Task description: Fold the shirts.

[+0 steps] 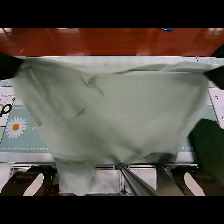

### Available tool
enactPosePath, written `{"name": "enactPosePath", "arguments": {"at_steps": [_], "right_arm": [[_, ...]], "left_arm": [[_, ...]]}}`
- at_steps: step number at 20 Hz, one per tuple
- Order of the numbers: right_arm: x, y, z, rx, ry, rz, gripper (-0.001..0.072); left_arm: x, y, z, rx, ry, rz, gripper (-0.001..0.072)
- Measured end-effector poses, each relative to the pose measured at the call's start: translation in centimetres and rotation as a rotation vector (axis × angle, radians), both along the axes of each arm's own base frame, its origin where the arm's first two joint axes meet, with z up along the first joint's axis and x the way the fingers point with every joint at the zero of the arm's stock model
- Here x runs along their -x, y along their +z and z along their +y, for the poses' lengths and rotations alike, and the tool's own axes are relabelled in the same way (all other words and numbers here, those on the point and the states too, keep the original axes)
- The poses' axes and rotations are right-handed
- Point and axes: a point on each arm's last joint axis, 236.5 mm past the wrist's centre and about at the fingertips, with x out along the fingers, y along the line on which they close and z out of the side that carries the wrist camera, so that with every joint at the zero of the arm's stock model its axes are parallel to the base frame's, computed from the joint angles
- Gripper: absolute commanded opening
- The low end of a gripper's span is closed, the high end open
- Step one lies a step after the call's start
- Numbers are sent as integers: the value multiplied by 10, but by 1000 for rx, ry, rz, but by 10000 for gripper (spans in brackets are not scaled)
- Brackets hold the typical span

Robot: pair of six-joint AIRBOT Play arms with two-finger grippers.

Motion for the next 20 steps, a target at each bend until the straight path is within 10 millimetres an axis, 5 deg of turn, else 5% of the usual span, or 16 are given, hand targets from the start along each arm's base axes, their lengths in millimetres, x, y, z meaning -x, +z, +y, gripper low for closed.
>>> {"name": "enactPosePath", "arguments": {"at_steps": [5, 9, 10, 11, 12, 13, 17, 20], "right_arm": [[-125, -117, 9, -121, 4, 151, 22], [-209, -172, 16, -216, -7, 200, 24], [-224, -180, 18, -244, -16, 206, 117], [-239, -186, 21, -279, -25, 205, 402], [-249, -191, 23, -306, -34, 210, 419], [-258, -193, 24, -332, -42, 207, 419], [-263, -170, -6, -397, -71, 216, 415], [-222, -150, -47, -363, -72, 299, 414]], "left_arm": [[-124, -105, 5, 68, 83, 101, 16], [-204, -152, 17, 84, 114, 162, 16], [-217, -160, 18, 86, 114, 181, 18], [-227, -170, 20, 86, 111, 204, 84], [-233, -178, 21, 89, 108, 225, 402], [-237, -183, 21, 94, 107, 242, 511], [-214, -203, 50, 91, 117, 416, 508], [-153, -220, 96, 68, 172, 617, 508]]}}
